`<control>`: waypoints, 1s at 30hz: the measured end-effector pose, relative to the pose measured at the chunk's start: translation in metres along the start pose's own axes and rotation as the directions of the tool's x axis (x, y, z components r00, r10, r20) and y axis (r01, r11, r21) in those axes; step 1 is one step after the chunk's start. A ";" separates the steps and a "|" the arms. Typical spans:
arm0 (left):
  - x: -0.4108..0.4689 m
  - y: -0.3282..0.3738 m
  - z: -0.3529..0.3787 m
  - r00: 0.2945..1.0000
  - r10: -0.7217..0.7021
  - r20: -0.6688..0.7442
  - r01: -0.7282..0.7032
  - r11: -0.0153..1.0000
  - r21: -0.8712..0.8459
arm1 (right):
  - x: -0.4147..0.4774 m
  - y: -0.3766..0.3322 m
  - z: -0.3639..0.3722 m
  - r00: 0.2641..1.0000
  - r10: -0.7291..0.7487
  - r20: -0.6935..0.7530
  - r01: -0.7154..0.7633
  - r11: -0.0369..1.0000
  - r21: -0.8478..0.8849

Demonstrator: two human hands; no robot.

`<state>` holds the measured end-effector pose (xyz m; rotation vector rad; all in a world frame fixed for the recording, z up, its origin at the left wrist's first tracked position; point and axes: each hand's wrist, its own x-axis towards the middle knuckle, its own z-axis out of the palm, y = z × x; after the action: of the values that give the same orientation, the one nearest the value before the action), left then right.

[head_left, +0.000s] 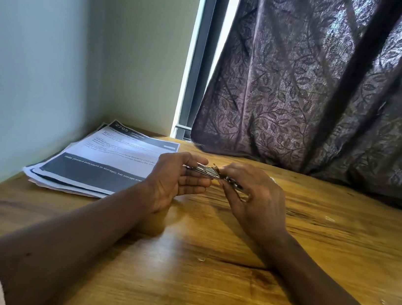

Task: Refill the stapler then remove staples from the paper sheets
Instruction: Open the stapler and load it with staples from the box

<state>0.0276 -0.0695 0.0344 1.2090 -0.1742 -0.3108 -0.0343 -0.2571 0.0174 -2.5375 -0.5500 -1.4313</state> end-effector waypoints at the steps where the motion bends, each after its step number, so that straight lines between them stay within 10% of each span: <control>1: 0.000 0.000 0.000 1.000 0.001 0.005 -0.001 1.000 -0.001 | 0.000 0.002 0.001 1.000 -0.024 -0.001 0.024 1.000 -0.004; 12: 0.002 0.000 0.000 0.994 0.096 0.047 -0.099 0.994 0.054 | 0.000 0.003 0.002 0.989 -0.080 0.126 0.090 0.993 -0.071; 19: 0.010 0.001 -0.010 0.987 0.152 -0.053 -0.148 0.986 0.075 | 0.001 0.004 0.000 0.960 0.190 0.208 -0.202 0.979 0.038; 30: 0.018 -0.007 -0.009 0.917 0.374 -0.140 -0.324 0.901 0.289 | 0.004 0.010 0.001 0.820 0.550 0.159 -0.480 0.509 0.714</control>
<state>0.0462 -0.0691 0.0244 1.4321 -0.2673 0.1520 -0.0279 -0.2649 0.0204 -1.7358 -0.2207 -0.8356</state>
